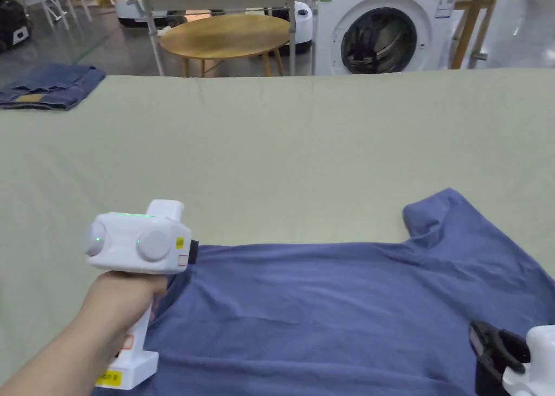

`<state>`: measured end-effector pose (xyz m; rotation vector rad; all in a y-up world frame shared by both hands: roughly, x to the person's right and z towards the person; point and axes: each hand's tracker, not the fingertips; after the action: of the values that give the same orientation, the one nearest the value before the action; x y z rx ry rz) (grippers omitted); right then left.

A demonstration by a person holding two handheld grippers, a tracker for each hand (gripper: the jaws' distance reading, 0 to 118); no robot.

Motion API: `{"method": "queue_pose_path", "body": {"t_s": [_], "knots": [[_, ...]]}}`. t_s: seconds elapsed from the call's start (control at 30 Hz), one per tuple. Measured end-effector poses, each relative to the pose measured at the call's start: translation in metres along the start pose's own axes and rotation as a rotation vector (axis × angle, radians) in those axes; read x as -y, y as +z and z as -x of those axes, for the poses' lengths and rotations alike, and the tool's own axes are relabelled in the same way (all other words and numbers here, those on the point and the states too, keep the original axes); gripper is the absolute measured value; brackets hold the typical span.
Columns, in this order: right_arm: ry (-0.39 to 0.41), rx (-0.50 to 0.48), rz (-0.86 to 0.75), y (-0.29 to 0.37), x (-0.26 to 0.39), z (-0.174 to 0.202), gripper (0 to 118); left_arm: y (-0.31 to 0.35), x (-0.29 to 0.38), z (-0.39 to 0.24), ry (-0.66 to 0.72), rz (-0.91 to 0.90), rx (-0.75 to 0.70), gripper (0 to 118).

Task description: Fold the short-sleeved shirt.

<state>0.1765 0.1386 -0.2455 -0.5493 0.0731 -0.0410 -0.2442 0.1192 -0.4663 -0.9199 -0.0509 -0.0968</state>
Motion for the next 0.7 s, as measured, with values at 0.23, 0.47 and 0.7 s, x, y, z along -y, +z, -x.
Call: {"method": "queue_pose_path", "body": {"t_s": [0.23,0.47,0.7], "knots": [[0.069,0.118,0.141,-0.061,-0.047,-0.075,49,0.037,0.008,0.009,0.014,-0.079,0.044,0],[-0.129,0.169,0.324,-0.168,-0.1,-0.161,93,0.042,0.012,0.001,-0.033,-0.088,0.053,0],[-0.046,0.154,0.447,-0.2,-0.084,-0.161,1,0.041,0.016,-0.003,-0.037,-0.062,0.065,0]]}}
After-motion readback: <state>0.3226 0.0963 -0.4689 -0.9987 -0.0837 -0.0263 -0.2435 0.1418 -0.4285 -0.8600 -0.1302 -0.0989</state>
